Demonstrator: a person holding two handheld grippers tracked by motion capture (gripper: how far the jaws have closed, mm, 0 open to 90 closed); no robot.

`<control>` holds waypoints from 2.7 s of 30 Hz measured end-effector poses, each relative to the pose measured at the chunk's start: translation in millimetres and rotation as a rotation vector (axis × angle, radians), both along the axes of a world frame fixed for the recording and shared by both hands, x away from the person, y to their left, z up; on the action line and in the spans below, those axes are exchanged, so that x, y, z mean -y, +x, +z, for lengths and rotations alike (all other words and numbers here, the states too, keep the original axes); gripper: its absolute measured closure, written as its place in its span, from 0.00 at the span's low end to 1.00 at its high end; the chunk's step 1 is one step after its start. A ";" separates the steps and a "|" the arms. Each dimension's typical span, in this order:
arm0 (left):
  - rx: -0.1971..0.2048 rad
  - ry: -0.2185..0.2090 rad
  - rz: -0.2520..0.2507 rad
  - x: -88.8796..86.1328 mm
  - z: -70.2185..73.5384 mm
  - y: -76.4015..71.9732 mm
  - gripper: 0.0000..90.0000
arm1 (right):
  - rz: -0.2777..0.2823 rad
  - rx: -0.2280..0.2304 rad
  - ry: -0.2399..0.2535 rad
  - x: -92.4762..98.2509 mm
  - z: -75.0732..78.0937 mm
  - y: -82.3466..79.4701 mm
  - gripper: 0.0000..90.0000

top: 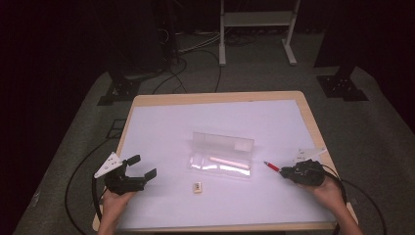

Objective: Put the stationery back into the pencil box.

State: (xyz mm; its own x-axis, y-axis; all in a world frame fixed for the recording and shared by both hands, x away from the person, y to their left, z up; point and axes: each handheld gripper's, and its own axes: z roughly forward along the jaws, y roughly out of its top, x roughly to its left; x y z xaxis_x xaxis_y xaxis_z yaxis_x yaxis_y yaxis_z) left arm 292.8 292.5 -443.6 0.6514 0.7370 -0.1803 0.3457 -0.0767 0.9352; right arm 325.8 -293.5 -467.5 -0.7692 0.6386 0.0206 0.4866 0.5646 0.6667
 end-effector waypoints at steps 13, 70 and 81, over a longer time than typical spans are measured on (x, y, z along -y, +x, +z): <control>-0.002 -0.001 0.000 -0.4 -0.2 0.1 0.04 | 0.053 0.006 0.033 -10.2 19.0 -0.5 0.88; 0.004 -0.010 0.007 -3.7 1.1 -0.2 0.04 | 0.290 0.082 0.012 -93.4 77.1 14.3 0.88; 0.010 -0.012 0.009 -4.5 1.4 -0.2 0.04 | 0.334 0.082 0.010 -114.6 77.7 19.8 0.88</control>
State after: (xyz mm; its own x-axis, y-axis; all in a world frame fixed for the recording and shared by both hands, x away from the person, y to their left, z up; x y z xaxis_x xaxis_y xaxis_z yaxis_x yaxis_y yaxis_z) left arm 292.6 297.0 -442.2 0.6466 0.7406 -0.1825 0.3369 -0.0626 0.9395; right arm 345.7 -178.9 -389.8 -0.9350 0.3517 -0.0452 0.2207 0.6768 0.7023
